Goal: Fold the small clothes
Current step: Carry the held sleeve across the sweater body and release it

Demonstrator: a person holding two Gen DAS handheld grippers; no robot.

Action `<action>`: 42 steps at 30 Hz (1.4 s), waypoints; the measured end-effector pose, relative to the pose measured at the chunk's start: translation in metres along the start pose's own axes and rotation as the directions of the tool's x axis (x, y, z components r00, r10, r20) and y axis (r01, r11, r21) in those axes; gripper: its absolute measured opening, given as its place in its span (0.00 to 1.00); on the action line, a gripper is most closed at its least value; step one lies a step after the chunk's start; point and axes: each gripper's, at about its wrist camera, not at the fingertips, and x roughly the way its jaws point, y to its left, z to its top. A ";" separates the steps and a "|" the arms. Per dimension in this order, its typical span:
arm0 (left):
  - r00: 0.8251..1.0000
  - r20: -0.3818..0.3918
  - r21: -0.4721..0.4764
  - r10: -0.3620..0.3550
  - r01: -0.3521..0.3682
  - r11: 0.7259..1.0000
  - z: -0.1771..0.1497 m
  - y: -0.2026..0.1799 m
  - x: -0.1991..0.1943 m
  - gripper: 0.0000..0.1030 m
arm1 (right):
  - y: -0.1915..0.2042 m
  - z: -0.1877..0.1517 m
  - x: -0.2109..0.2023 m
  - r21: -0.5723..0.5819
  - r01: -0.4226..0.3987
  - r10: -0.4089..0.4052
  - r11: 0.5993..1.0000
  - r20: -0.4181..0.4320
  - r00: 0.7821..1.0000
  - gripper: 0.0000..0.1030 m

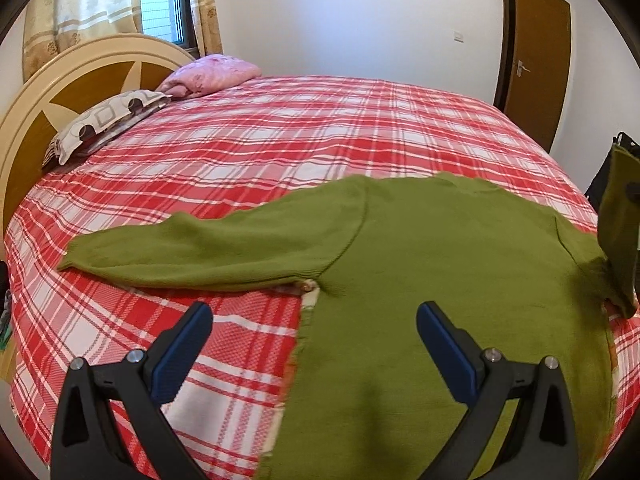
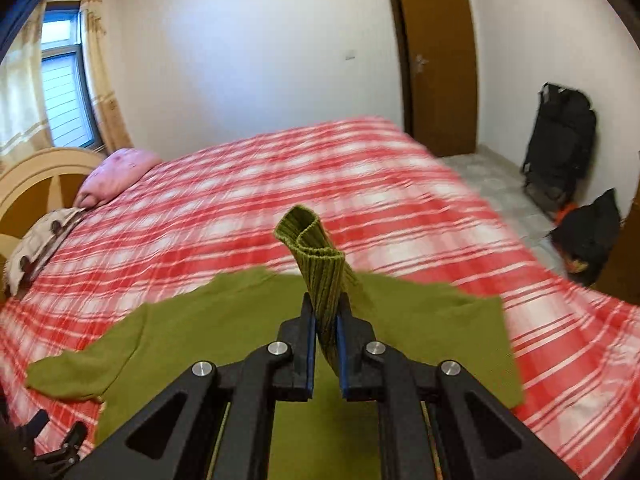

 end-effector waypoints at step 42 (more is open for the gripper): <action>1.000 -0.007 0.030 0.009 -0.009 1.000 0.018 0.023 0.041 1.00 | 0.181 -0.087 0.118 0.013 -0.446 0.430 0.895 -0.286 0.856 0.08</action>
